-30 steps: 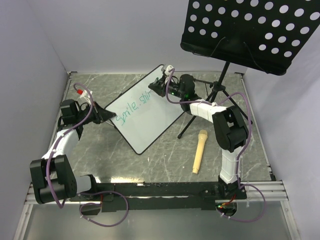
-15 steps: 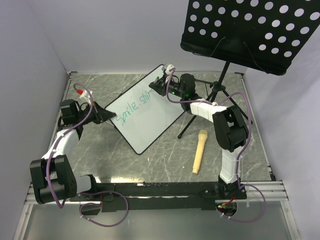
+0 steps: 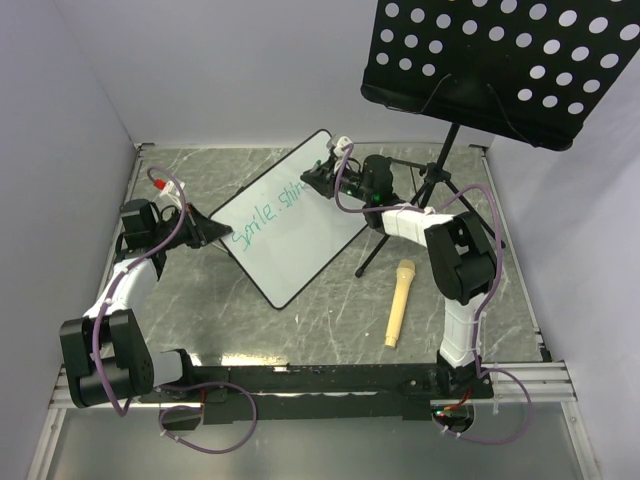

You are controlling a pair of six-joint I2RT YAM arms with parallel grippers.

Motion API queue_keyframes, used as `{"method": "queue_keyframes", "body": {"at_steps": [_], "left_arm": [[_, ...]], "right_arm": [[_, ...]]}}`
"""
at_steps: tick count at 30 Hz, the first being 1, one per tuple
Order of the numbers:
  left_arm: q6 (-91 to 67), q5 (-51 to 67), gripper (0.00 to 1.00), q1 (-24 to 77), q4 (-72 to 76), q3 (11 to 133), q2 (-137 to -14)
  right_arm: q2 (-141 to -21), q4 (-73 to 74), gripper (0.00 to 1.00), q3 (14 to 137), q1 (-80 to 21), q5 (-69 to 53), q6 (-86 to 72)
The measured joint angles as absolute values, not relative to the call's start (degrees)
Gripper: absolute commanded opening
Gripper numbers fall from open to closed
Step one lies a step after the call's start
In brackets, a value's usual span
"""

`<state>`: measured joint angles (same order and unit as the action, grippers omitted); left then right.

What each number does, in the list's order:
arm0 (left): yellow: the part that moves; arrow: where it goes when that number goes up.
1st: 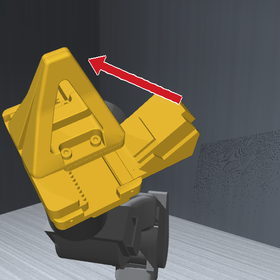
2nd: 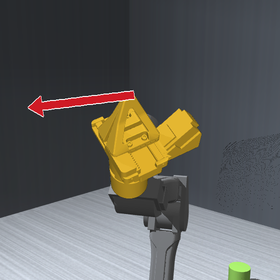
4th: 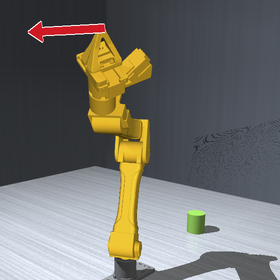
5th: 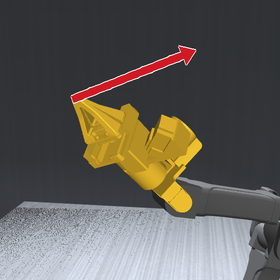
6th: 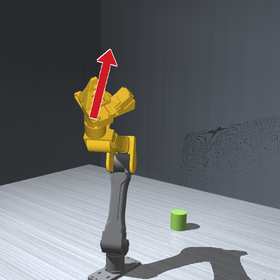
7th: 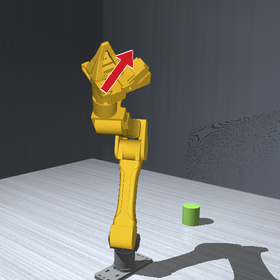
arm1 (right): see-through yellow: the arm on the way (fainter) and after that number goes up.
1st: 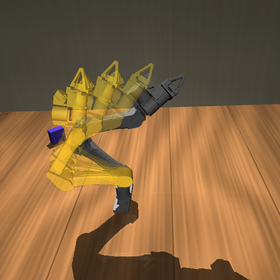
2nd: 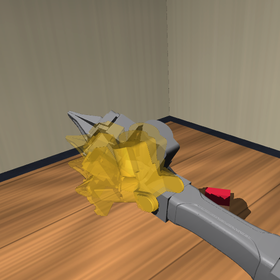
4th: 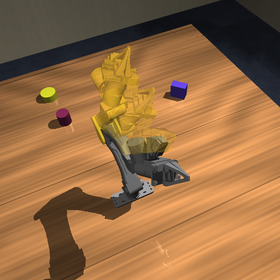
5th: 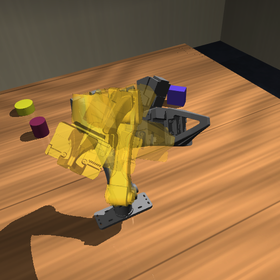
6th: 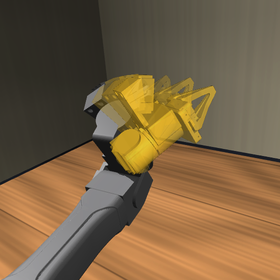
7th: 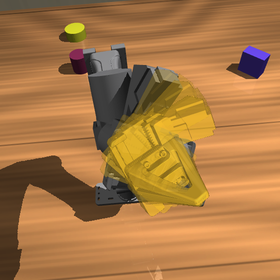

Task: Write a sentence on the whiteboard
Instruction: Pick up the sentence from the whiteboard.

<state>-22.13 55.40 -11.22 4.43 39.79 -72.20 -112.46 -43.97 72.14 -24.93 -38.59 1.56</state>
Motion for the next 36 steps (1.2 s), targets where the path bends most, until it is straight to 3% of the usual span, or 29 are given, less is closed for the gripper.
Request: {"method": "queue_keyframes", "body": {"at_steps": [36], "left_arm": [[-22.04, 55.86, 0.01, -11.2, 4.54, 39.79, -72.23]], "right_arm": [[-111.44, -42.5, 0.0, 73.87, -23.64, -38.61, 0.25]]}}
